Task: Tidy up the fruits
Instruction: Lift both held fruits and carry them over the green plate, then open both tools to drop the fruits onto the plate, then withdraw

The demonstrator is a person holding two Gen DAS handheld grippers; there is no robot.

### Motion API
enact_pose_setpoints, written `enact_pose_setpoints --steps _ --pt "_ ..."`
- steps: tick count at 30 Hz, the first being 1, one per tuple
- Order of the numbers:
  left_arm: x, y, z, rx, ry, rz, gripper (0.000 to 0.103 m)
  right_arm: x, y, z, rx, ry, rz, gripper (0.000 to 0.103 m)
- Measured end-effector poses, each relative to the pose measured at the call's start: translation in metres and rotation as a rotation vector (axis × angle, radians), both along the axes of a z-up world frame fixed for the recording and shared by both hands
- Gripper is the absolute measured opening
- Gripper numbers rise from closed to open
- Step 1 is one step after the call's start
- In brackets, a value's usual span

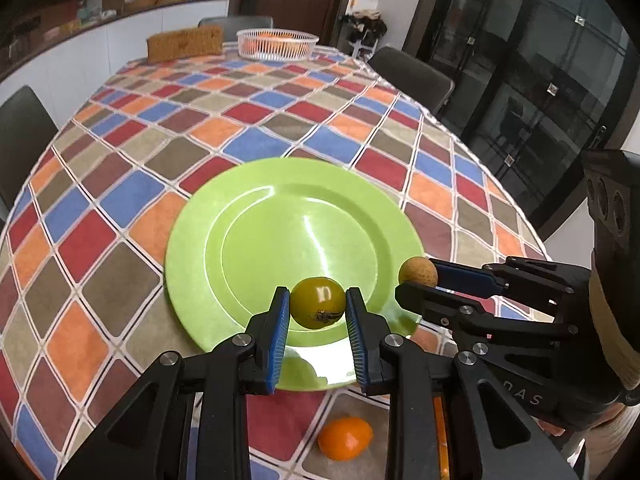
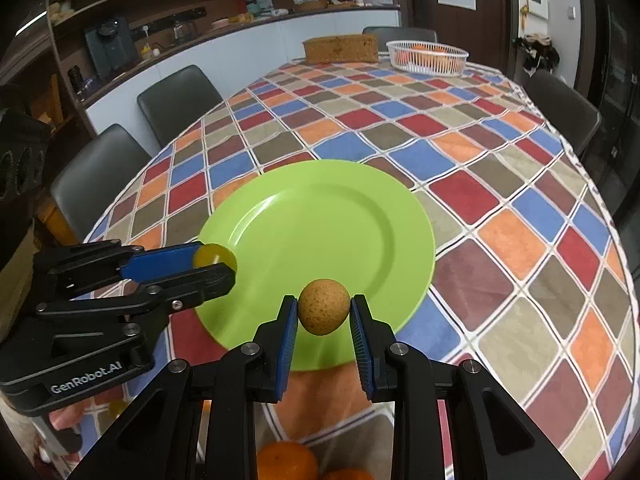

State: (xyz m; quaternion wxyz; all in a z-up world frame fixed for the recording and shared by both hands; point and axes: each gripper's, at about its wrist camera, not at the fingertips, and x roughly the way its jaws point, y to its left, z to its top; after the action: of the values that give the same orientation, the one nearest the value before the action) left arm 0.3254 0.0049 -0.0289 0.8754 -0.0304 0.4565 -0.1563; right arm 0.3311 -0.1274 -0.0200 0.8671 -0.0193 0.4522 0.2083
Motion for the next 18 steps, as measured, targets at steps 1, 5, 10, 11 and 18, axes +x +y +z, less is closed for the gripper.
enact_pose_setpoints --steps 1,5,10,11,18 --pt "0.002 0.0 -0.002 0.001 0.006 -0.001 0.028 0.003 0.0 -0.002 0.0 0.008 -0.001 0.028" --pt "0.008 0.001 -0.01 0.0 0.03 0.001 0.028 0.011 0.001 -0.011 -0.015 0.028 -0.003 0.028" --pt "0.008 0.002 -0.013 0.01 0.03 0.005 0.028 0.013 0.004 -0.014 -0.025 0.032 0.006 0.028" --pt "0.008 0.002 -0.013 0.011 0.029 0.007 0.029 0.013 0.004 -0.015 -0.026 0.029 0.004 0.028" --pt "-0.007 0.004 -0.002 0.035 -0.003 0.012 0.029 0.005 0.002 -0.008 -0.03 0.008 0.002 0.029"
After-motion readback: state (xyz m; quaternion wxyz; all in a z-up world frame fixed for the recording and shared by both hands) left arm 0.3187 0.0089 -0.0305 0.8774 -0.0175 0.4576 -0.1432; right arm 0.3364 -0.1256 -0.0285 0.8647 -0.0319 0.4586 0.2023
